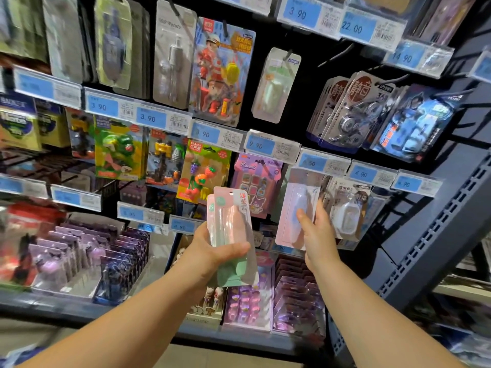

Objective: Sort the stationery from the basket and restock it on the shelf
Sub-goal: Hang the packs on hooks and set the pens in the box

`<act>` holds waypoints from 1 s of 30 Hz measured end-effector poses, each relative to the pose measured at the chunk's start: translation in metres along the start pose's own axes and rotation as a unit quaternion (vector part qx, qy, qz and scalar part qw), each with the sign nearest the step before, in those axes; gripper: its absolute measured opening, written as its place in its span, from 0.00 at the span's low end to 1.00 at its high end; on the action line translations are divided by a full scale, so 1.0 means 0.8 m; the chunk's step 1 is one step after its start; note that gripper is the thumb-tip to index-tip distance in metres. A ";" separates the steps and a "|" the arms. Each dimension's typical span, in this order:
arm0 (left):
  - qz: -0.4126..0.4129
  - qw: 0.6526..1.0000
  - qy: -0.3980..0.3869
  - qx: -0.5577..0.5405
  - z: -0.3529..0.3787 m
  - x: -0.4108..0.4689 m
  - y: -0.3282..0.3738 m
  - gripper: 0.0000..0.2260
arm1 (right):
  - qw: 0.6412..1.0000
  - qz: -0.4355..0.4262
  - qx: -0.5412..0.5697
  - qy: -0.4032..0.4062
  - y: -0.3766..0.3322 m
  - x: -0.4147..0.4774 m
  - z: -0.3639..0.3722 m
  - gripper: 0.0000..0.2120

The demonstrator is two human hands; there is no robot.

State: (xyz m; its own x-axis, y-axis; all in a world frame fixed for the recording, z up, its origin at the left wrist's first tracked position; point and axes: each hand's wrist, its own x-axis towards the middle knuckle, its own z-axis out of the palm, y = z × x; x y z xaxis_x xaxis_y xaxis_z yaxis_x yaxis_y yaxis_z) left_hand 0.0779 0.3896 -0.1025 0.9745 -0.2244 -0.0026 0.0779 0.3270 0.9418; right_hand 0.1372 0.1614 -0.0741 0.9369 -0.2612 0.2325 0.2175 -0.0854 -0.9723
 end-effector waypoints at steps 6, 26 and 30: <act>0.017 1.000 -0.001 -0.010 0.002 -0.003 0.003 0.40 | 0.999 -0.007 0.033 0.032 -0.004 0.003 0.006 0.29; 0.040 0.999 -0.017 -0.008 0.018 -0.011 0.011 0.25 | 0.963 0.050 -0.084 -0.250 -0.038 -0.085 0.057 0.09; 0.036 0.999 -0.011 0.007 0.026 -0.017 0.014 0.20 | 0.971 0.087 -0.037 -0.217 -0.041 -0.090 0.051 0.07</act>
State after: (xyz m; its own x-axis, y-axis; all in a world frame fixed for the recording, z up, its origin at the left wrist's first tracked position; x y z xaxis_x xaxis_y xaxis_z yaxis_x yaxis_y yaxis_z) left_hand 0.0613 0.3773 -0.0853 0.9725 -0.2216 0.0718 0.0056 0.3304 0.9438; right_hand 0.0736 0.2227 -0.0598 0.9883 0.1516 0.0177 0.0407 -0.1504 -0.9878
